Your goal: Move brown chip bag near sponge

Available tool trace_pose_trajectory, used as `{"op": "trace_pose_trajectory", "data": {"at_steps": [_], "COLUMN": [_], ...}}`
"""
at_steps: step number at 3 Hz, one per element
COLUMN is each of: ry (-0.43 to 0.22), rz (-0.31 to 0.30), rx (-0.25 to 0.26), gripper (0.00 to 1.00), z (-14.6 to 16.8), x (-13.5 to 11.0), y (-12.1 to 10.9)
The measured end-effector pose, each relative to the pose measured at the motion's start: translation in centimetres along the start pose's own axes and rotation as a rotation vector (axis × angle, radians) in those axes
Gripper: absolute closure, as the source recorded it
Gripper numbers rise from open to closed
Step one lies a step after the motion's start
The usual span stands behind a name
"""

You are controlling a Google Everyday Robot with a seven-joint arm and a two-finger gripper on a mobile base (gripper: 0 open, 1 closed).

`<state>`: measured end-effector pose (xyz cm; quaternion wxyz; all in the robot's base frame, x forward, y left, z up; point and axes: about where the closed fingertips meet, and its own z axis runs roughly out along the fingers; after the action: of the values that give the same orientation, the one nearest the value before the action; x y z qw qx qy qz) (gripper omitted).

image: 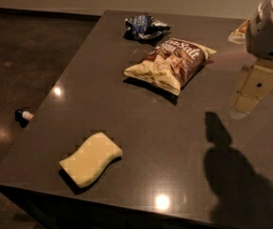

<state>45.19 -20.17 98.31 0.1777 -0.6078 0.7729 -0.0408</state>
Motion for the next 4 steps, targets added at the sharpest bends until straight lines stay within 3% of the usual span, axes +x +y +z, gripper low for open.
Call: {"op": "trace_pose_trajectory", "data": {"at_steps": [1,2,3,4], "ry": [-0.021,-0.066,-0.094,-0.072], "rz": [-0.013,0.061,0.145,0.198], "rx": [0.0,0.005,0.003,0.032], "gripper": [0.0,0.0,0.0,0.0], "z": [1.3,3.9,5.6,7.4], "x": [-2.4,-5.6,-6.8,-6.2], "y": [-1.4,-3.9,-5.4,-7.4]}}
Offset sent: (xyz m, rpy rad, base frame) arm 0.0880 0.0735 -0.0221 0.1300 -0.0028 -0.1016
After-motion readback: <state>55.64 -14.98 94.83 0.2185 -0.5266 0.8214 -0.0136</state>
